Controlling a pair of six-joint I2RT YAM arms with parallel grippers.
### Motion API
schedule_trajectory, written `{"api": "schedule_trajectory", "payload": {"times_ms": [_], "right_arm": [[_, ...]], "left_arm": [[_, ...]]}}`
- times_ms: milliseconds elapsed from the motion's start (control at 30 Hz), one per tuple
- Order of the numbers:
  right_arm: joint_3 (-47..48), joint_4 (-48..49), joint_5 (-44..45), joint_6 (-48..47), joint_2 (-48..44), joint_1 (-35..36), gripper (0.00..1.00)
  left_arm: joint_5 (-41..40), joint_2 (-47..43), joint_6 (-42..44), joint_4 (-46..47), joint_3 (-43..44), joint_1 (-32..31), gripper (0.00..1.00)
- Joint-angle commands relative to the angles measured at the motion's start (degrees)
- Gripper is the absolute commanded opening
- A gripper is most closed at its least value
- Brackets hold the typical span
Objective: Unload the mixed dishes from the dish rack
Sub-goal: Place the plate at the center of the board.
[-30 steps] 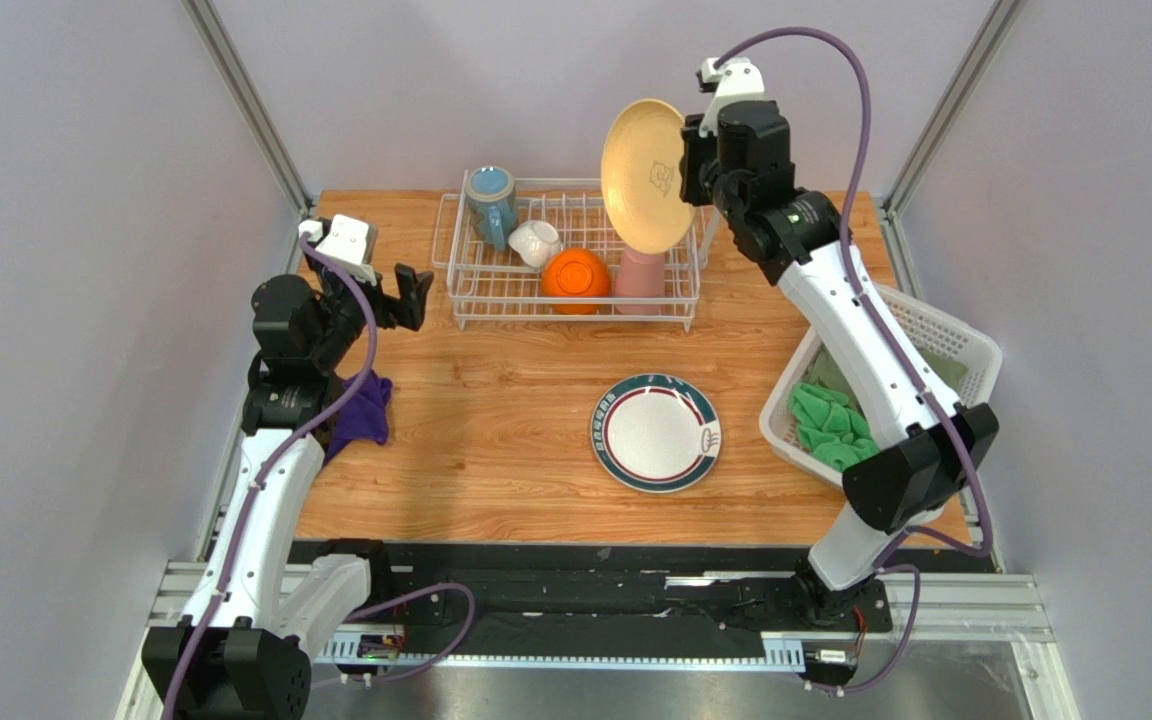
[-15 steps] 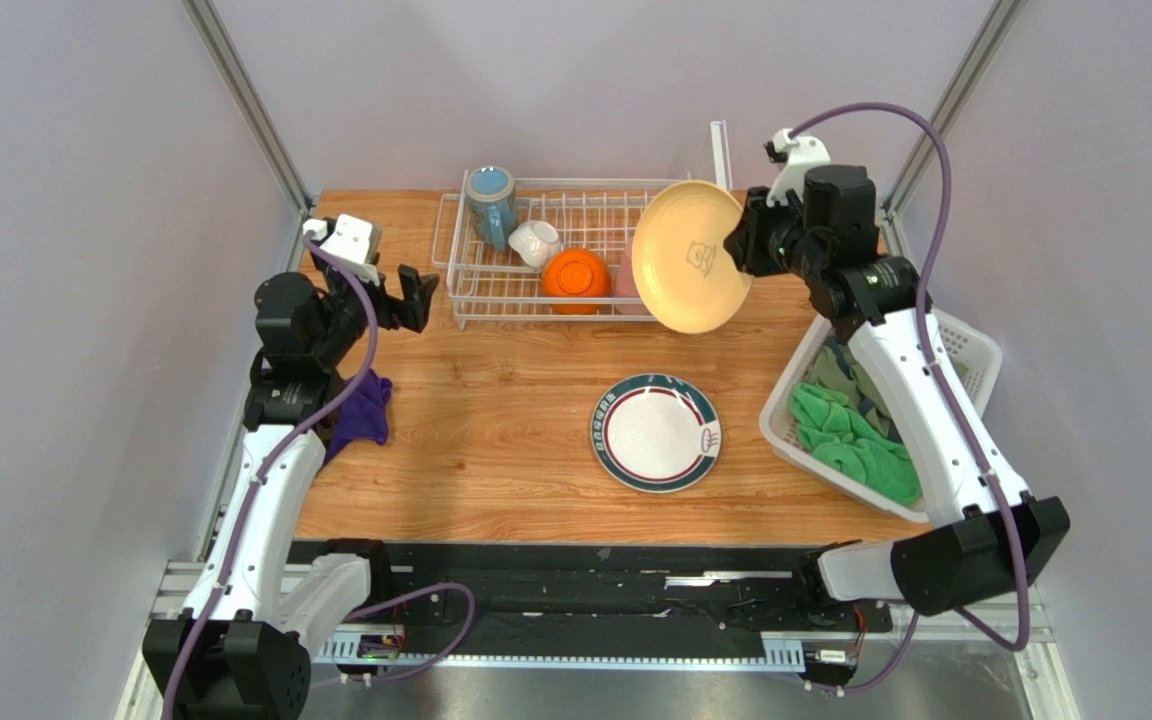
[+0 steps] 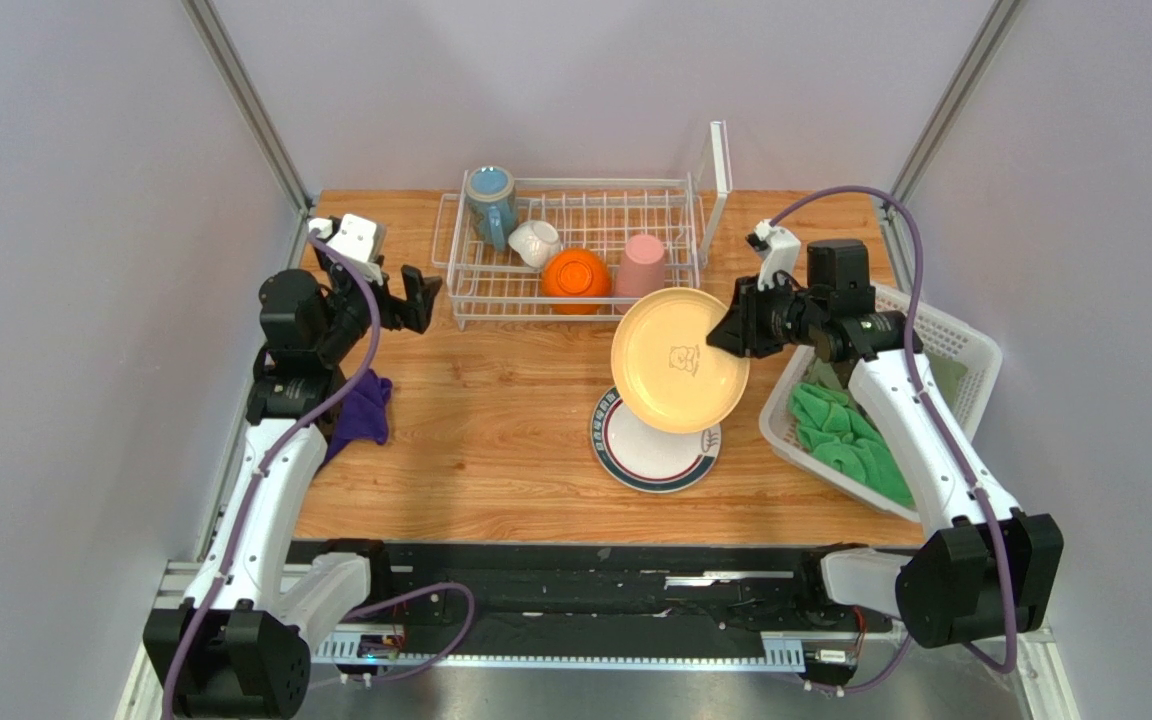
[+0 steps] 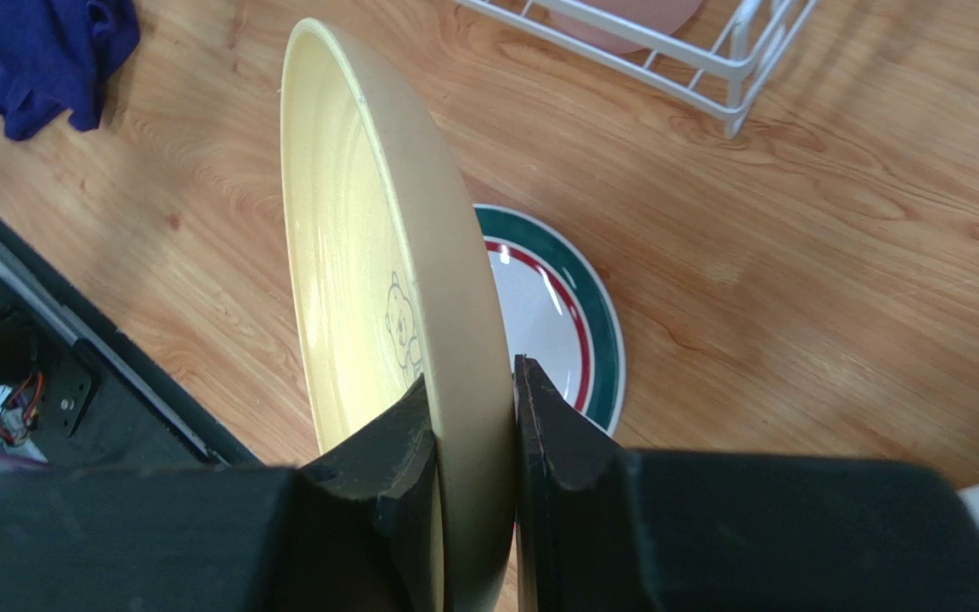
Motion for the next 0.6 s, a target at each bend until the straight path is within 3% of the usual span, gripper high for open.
{"api": "schedule_trajectory", "payload": {"times_ms": [0, 567], "right_arm": [[-1.03, 4.01, -9.01, -3.56, 1.43, -1.0, 0.0], [-2.44, 4.63, -17.46, -10.25, 17.6, -1.61, 0.0]], "left_arm": [[0.61, -0.11, -0.09, 1.04, 0.25, 0.25, 0.97], [1.31, -0.03, -0.18, 0.87, 0.34, 0.34, 0.97]]}}
